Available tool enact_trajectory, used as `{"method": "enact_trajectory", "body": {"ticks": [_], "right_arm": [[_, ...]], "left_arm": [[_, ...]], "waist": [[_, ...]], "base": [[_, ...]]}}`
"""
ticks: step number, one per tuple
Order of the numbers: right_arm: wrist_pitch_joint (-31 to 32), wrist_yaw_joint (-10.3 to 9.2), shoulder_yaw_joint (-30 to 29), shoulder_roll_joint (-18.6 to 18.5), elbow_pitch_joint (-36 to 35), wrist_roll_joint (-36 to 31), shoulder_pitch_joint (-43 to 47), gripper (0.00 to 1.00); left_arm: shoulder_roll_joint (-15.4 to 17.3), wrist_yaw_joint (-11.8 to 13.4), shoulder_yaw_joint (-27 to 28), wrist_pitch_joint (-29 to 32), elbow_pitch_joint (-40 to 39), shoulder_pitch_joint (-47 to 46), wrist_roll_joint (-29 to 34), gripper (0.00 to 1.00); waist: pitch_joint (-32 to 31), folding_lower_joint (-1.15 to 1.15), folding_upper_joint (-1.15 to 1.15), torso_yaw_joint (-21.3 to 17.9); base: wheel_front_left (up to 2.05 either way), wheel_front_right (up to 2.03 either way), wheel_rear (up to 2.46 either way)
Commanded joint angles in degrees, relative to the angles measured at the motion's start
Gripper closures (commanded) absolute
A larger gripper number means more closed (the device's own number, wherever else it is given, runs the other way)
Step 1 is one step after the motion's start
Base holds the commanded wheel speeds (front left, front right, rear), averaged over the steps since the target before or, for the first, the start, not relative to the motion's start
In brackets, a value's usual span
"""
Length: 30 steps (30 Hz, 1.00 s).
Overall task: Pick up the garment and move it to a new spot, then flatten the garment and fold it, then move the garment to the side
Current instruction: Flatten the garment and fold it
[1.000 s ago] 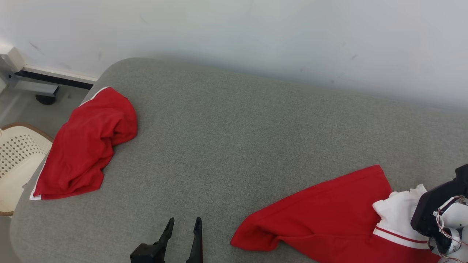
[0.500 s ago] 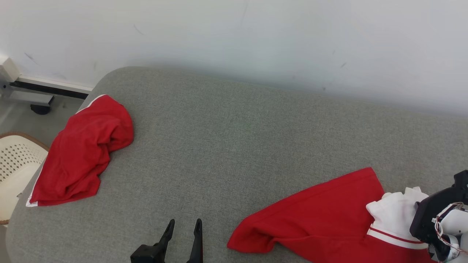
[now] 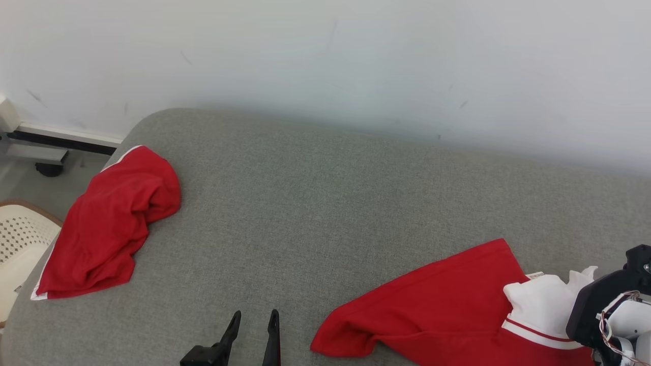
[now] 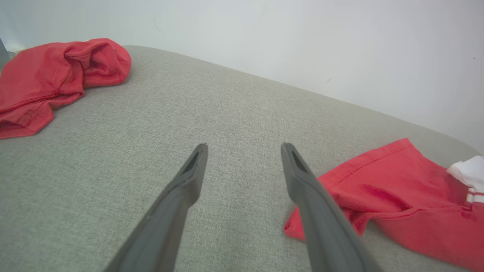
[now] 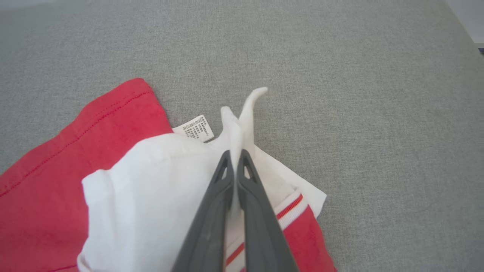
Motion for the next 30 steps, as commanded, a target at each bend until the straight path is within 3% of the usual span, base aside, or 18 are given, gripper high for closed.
{"method": "enact_trajectory", "body": {"ticks": [1,2,3,13,15,17,19,30], "right_arm": [[0.3,0.06,0.1,0.2,-0.4,-0.1,0.6,0.27],[0.4,0.06,0.1,0.2,-0.6,-0.1,0.6,0.04],[0.5,0.06,0.1,0.3,-0.7,-0.1,0.7,0.0],[0.5,0.06,-0.2,0.9,-0.1,-0.3,0.4,0.02],[0.5,0.06,-0.4,0.9,0.4,-0.4,0.2,0.53],[0.4,0.06,-0.6,0.9,0.8,-0.6,-0.1,0.61],[0.2,0.06,-0.8,0.9,1.3,-0.7,-0.5,1.0],[-3.7,0.06,-3.0,0.1,0.1,-0.9,-1.9,1.0]], "left_arm": [[0.2,0.1,-0.1,-0.3,0.0,0.5,-0.2,0.0],[0.2,0.0,-0.1,-0.3,0.0,0.4,-0.3,0.0],[0.2,0.0,-0.1,-0.3,0.0,0.4,-0.3,0.0],[0.3,0.1,-0.6,-0.3,0.1,0.4,-0.4,0.0],[0.4,0.2,-0.7,-0.3,0.0,0.4,-0.4,0.0],[0.5,0.3,-0.8,-0.3,-0.1,0.4,-0.5,0.0],[0.5,0.3,-0.8,-0.3,-0.1,0.3,-0.5,0.0],[0.7,0.4,-0.8,-0.3,0.1,0.4,-1.1,0.0]], "waist": [[-0.5,0.0,0.0,-0.5],[-0.5,0.0,0.0,-0.6],[-0.6,0.0,0.0,-0.6],[-1.1,0.0,0.0,-0.5],[-1.1,0.0,0.0,-0.3],[-1.1,0.0,0.0,-0.2],[-1.0,0.0,0.0,-0.1],[-1.7,0.0,0.0,-0.1]], "base": [[0.0,0.0,0.0],[0.0,0.0,0.0],[0.0,0.0,0.0],[0.0,0.0,0.0],[0.0,0.0,0.0],[0.0,0.0,0.0],[0.0,0.0,0.0],[0.0,0.0,0.0]]}}
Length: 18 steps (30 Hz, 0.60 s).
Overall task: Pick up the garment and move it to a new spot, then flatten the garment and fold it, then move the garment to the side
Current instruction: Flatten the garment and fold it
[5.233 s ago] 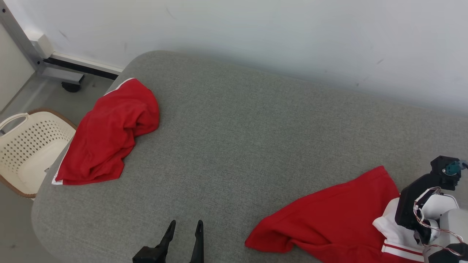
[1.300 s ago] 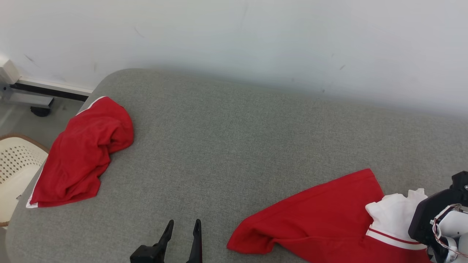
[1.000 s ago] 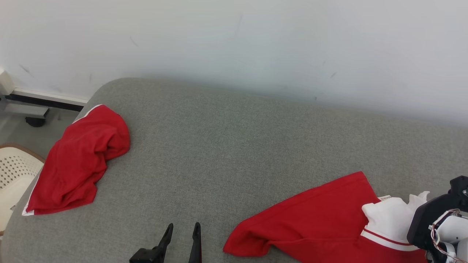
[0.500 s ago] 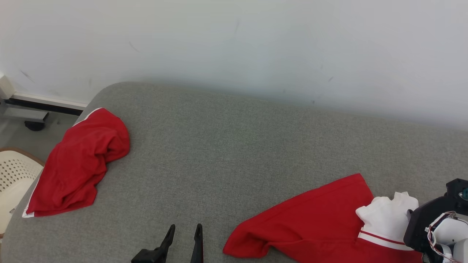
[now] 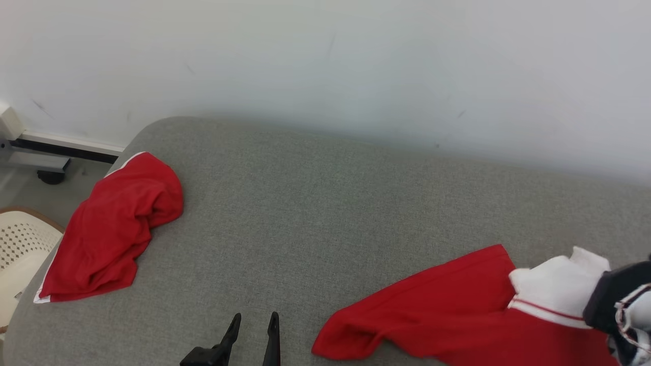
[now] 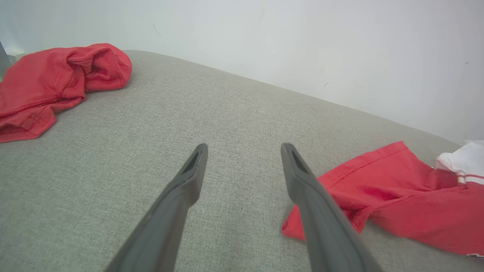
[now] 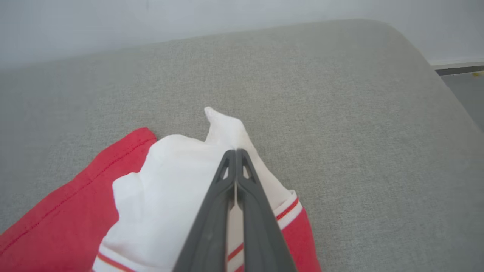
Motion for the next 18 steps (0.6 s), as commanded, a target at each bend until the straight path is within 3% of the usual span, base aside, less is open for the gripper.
{"method": "enact_trajectory", "body": {"ticks": [1,8,15,17,18], "right_arm": [[-0.4,0.06,-0.8,-0.2,-0.6,0.4,0.2,1.0],[-0.1,0.06,-7.5,1.1,-8.1,1.0,5.2,1.0],[1.2,0.06,-11.6,1.6,-8.3,-2.4,7.5,1.0],[2.2,0.06,-12.1,1.7,-6.8,-2.0,7.7,0.0],[2.3,0.06,-11.9,1.7,-6.0,-0.9,7.5,0.0]], "left_arm": [[0.3,0.1,0.0,-0.2,0.1,0.4,-0.3,0.0],[0.6,0.5,0.5,-0.4,-0.4,1.4,-1.0,0.0],[0.6,0.3,0.0,-0.1,-0.7,0.6,-0.9,0.0],[0.5,0.1,-0.5,0.3,-0.4,0.3,-1.0,0.0],[0.5,-0.2,-0.7,0.8,-0.2,0.3,-1.2,0.0]], "waist": [[-0.2,0.0,0.0,-0.1],[-0.8,0.0,0.0,-1.7],[-0.7,0.0,0.0,-3.1],[-0.8,0.0,0.0,-3.1],[-0.9,0.0,0.0,-3.1]], "base": [[0.0,0.0,0.0],[0.0,0.0,0.0],[0.0,0.0,0.0],[0.0,0.0,0.0],[0.0,0.0,0.0]]}}
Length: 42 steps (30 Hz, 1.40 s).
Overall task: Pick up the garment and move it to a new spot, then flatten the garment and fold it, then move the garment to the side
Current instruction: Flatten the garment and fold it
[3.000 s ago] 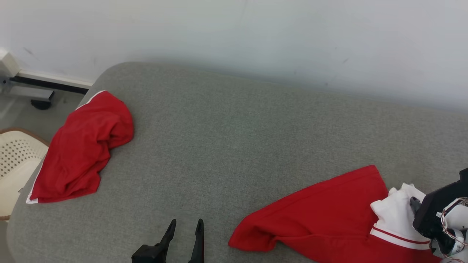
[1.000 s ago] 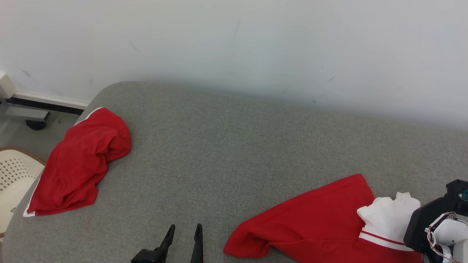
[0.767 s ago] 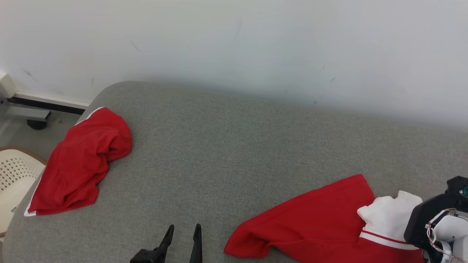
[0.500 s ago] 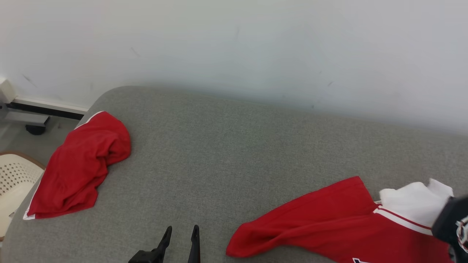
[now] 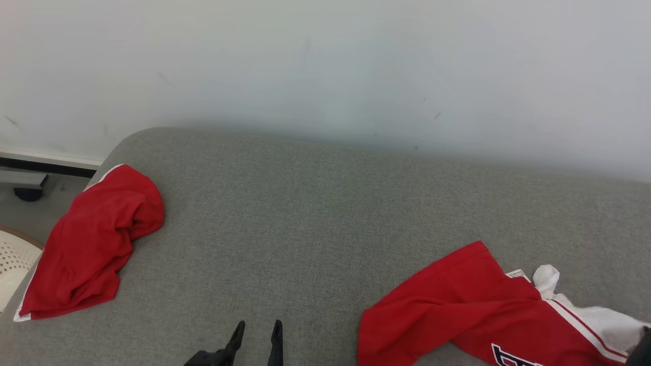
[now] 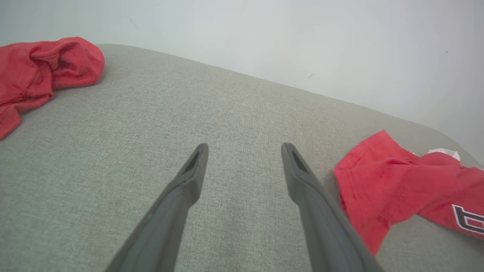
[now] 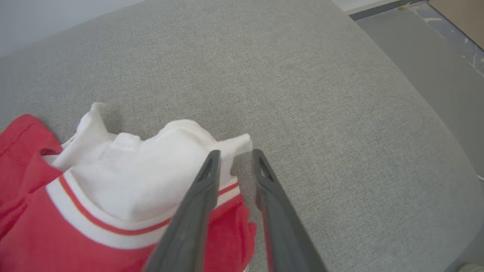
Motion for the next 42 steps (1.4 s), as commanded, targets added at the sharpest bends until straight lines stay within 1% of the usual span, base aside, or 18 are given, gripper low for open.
{"method": "enact_trajectory", "body": {"ticks": [1,2,4,8,10,12,17,18,19,23,25,29,34,42], "right_arm": [[-0.4,0.06,0.2,0.1,0.3,1.0,0.1,0.0],[-0.9,0.06,0.3,0.1,0.5,1.3,0.2,0.0],[-2.3,0.06,0.5,0.1,0.8,2.7,0.6,0.0],[-4.6,0.06,1.5,0.1,-0.4,6.1,2.2,0.0],[-5.4,0.06,2.1,0.1,-1.7,8.0,3.4,0.0],[-5.7,0.06,2.5,0.1,-3.1,9.4,4.9,0.0],[-5.5,0.06,4.3,0.1,-7.0,11.5,7.4,0.0],[-5.4,0.06,4.5,0.1,-7.7,11.7,7.8,0.0],[-5.1,0.06,5.5,0.1,-8.6,12.0,8.3,0.0],[-4.6,0.06,7.2,0.1,-9.6,11.6,8.7,0.0],[-4.4,0.06,7.9,0.1,-9.7,12.0,8.8,0.0],[-4.2,0.06,8.7,0.1,-9.8,12.4,8.7,0.0],[-4.4,0.06,9.3,0.1,-9.8,12.6,8.5,0.0],[-4.9,0.06,10.1,0.1,-9.0,12.6,8.1,0.0]], "left_arm": [[0.0,-0.4,-0.2,0.4,0.4,-0.2,-0.8,0.0],[0.1,-0.5,-0.5,1.0,0.7,0.0,-1.1,0.0],[0.5,-1.7,-1.5,2.9,1.3,0.3,-1.2,0.0],[1.8,-6.5,-6.0,8.4,2.4,0.6,-1.8,0.0],[2.1,-8.5,-7.7,9.4,2.7,1.0,-1.6,0.0],[1.9,-9.6,-8.6,9.2,3.6,1.1,-1.3,0.0],[0.3,-11.1,-11.5,8.7,8.6,-0.8,0.4,0.0],[-0.2,-11.4,-12.0,8.4,9.7,-1.2,0.5,0.0],[-1.5,-12.0,-12.5,7.8,12.2,-2.2,0.7,0.0],[-3.3,-12.9,-13.3,6.6,16.9,-4.3,1.0,0.0],[-4.0,-12.9,-13.4,5.9,18.9,-5.2,1.0,0.0],[-4.7,-13.1,-13.7,5.4,21.8,-6.2,1.0,0.0],[-5.6,-12.4,-13.4,4.6,25.6,-7.5,0.3,0.0],[-6.5,-13.6,-14.1,3.5,29.8,-9.4,-0.6,0.0]], "waist": [[-0.1,0.0,0.0,0.0],[-0.2,0.0,0.0,0.0],[-0.4,0.0,0.0,-0.2],[-1.1,0.0,0.0,-1.0],[-1.3,0.0,0.0,-1.7],[-1.4,0.0,0.0,-2.5],[-1.2,0.0,0.0,-5.6],[-1.1,0.0,0.0,-6.2],[-1.0,0.0,0.0,-7.7],[-0.4,0.0,0.0,-10.3],[-0.2,0.0,0.0,-11.3],[0.1,0.0,0.0,-12.2],[0.4,0.0,0.0,-12.8],[0.7,0.0,0.0,-12.4]], "base": [[0.0,0.0,0.0],[0.0,0.0,0.0],[0.0,0.0,0.0],[0.0,0.0,0.0],[0.0,0.0,0.0],[0.0,0.0,0.0],[0.0,0.0,0.0],[0.0,0.0,0.0],[0.0,0.0,0.0],[0.0,0.0,0.0],[0.0,0.0,0.0],[0.0,0.0,0.0],[0.0,0.0,0.0],[0.0,0.0,0.0]]}}
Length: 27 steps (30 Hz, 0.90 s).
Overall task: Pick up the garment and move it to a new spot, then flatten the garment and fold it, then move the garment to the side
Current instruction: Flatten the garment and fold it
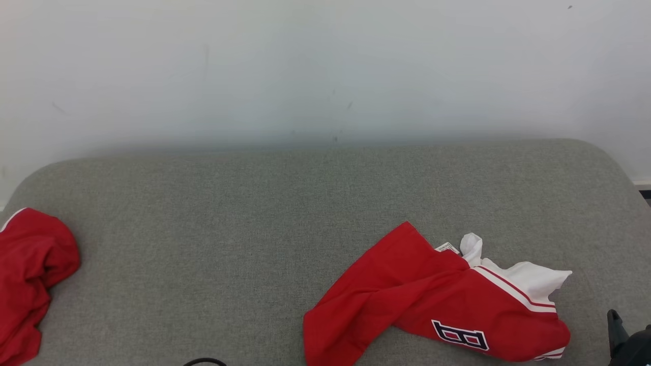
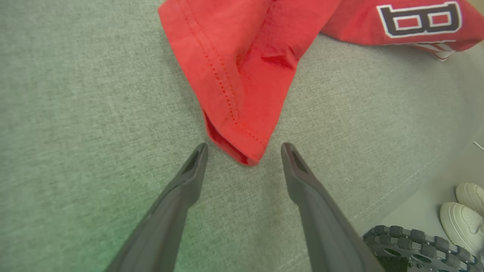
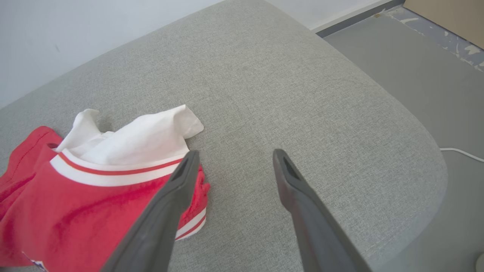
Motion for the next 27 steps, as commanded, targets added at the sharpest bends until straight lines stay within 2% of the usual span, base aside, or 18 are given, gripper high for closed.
{"method": "enact_trajectory", "body": {"ticks": [1,2,3,8,13,21,27], "right_arm": [[-0.2,0.06,0.2,0.0,0.1,0.1,-0.3,0.0],[-0.3,0.06,0.3,0.0,0.1,0.0,-0.4,0.0],[-0.3,0.06,0.4,0.0,0.1,-0.2,-0.6,0.0],[0.5,0.06,0.5,0.0,0.2,-1.5,-1.7,0.0],[2.6,0.06,-0.5,0.0,1.3,-3.7,-5.3,0.0],[5.5,0.06,-4.4,0.0,5.5,-9.2,-14.0,0.0],[5.3,0.06,-3.4,0.0,9.9,-8.6,-17.6,0.0]], "left_arm": [[-0.2,-0.4,-0.3,0.1,0.9,-0.7,-0.7,0.0],[-0.3,-0.6,-0.5,0.1,1.4,-1.0,-0.9,0.21],[-0.5,-1.2,-1.0,0.0,2.1,-1.4,-1.1,0.98],[-0.7,-2.1,-1.5,-0.9,3.1,-2.6,-1.8,1.0],[-0.4,-1.2,0.5,-2.8,2.5,-3.3,-3.4,1.0],[4.7,3.1,5.6,-4.9,-2.2,-2.4,-4.7,1.0],[7.4,3.6,5.6,-2.6,-6.6,-1.2,-5.1,1.0]], "waist": [[0.1,-0.01,0.0,0.1],[0.1,-0.01,0.0,0.2],[0.2,-0.01,0.0,0.4],[0.6,-0.01,0.0,1.2],[1.2,-0.01,0.0,2.3],[2.8,-0.01,0.0,5.0],[4.0,-0.01,0.0,6.4]], "base": [[0.0,0.0,0.0],[0.0,0.0,0.0],[0.0,0.0,0.0],[0.0,0.0,0.0],[0.0,0.0,0.0],[0.0,0.0,0.0],[0.0,0.0,0.0]]}}
